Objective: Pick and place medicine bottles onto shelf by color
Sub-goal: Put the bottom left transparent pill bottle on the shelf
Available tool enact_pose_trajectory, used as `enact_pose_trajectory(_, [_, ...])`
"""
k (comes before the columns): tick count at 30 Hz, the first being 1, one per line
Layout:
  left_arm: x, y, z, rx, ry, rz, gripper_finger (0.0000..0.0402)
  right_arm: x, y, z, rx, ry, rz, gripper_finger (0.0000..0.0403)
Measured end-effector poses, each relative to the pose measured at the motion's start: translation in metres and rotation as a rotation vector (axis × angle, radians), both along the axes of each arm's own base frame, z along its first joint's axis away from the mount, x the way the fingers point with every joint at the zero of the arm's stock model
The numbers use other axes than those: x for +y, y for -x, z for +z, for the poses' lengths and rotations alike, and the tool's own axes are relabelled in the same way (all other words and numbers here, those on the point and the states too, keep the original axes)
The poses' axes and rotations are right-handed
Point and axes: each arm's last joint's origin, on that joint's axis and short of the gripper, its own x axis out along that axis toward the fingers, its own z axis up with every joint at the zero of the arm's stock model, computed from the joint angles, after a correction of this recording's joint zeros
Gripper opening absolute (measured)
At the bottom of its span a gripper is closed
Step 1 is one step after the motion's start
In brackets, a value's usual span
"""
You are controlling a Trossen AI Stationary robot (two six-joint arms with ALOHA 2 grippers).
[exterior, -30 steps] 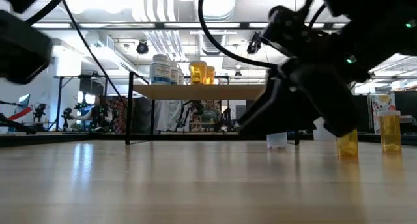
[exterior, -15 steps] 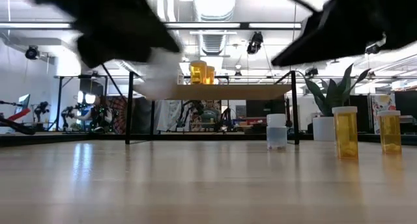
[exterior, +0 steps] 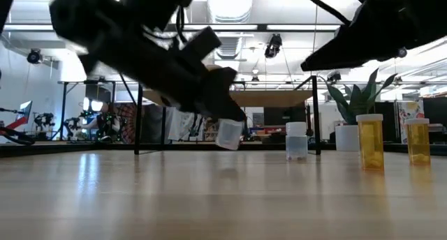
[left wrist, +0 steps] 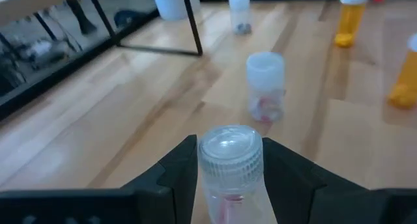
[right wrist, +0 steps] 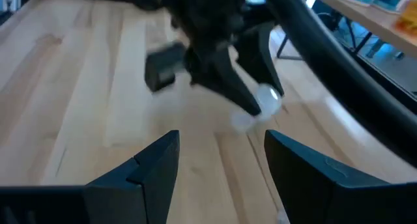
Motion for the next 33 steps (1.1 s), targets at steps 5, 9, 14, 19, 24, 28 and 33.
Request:
enact_pose_trajectory(5, [0.002,-0.009,-0.015,-0.078,-0.052,-0.018,0.0132,-0.003,-0.003,0.001,-0.032,-0.007,-0.026,0.0215])
enact_pose_trajectory(9, [0.001,-0.013,-0.02,-0.08,-0.043,-0.059,0.0136,-0.003,-0.003,0.001,-0.03,-0.003,-0.025,0.0215])
enact_pose_trajectory(14, [0.0,-0.013,-0.024,-0.063,-0.017,-0.134,0.0188,-0.002,-0.003,0.001,-0.03,0.006,-0.021,0.0215])
enact_pose_trajectory(19, [-0.001,-0.013,-0.024,-0.048,-0.004,-0.19,0.0266,-0.003,-0.003,0.0,-0.02,0.008,-0.022,0.0215])
enact_pose_trajectory(24, [-0.006,-0.006,-0.006,0.017,0.01,-0.248,0.0318,-0.004,-0.004,0.0,-0.022,-0.016,-0.034,0.0215])
enact_pose_trajectory(28, [-0.011,0.012,0.019,0.11,0.026,-0.227,0.0328,-0.013,-0.013,0.003,-0.012,-0.096,-0.008,0.0215])
enact_pose_trajectory(33, [-0.014,0.048,0.04,0.208,0.097,-0.063,0.0329,-0.029,-0.034,0.018,0.033,-0.173,0.06,0.0215])
